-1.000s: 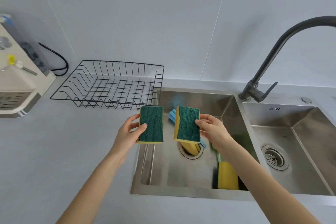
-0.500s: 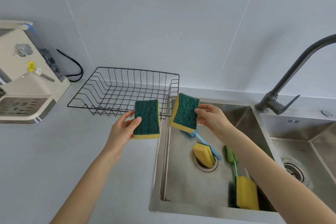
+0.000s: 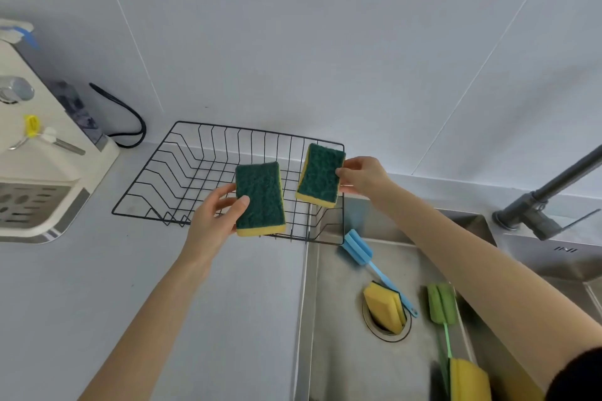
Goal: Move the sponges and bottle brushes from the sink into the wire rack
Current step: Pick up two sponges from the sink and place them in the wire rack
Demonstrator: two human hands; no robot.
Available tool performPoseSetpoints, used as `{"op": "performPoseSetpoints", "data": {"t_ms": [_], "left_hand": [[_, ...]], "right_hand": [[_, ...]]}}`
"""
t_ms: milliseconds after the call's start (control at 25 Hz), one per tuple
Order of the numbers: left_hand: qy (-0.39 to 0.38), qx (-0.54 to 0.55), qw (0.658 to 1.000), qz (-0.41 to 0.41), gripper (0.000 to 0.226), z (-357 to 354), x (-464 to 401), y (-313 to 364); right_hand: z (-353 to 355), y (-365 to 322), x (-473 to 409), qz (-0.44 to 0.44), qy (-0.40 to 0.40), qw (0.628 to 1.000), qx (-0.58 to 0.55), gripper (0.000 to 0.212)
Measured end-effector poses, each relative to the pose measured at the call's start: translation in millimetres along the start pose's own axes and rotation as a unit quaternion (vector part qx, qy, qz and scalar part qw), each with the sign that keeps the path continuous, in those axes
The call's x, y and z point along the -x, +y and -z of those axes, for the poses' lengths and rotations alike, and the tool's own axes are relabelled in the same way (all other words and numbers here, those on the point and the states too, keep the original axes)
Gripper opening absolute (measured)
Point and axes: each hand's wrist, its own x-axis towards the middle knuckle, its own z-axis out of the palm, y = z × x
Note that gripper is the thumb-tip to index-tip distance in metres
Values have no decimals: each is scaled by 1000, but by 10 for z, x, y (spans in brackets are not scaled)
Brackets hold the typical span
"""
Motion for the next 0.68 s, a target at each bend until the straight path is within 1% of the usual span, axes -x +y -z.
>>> {"op": "performPoseSetpoints", "data": {"t_ms": [120, 280, 400, 440, 480, 520, 560, 640, 680], "left_hand": [[2, -18, 1000, 0, 33, -9, -252, 33], [9, -25, 1000, 7, 29, 5, -474, 13], [7, -32, 999, 18, 29, 20, -586, -31], [5, -37, 999, 22, 27, 24, -608, -46], [2, -42, 999, 25, 25, 26, -620, -63], [0, -42, 999, 28, 24, 26, -632, -82], [-1, -40, 999, 30, 24, 26, -638, -98], [-2, -37, 999, 34, 23, 28, -643, -118], [-3, -36, 999, 35, 23, 27, -650, -122]], "right_hand": [[-143, -113, -314, -12, 2, 999, 46, 17], [-318, -160, -654, -14, 2, 991, 133, 11], [-474, -143, -833, -6, -1, 978, 207, 22], [-519, -150, -854, -7, -6, 974, 226, 23], [-559, -146, -878, -3, -12, 971, 241, 19], [-588, -143, -899, 2, -16, 964, 265, 11], [-596, -142, -918, 11, -15, 956, 293, 9], [-602, -137, -938, 21, -13, 934, 357, 30], [-601, -137, -938, 28, -14, 920, 390, 34]]}}
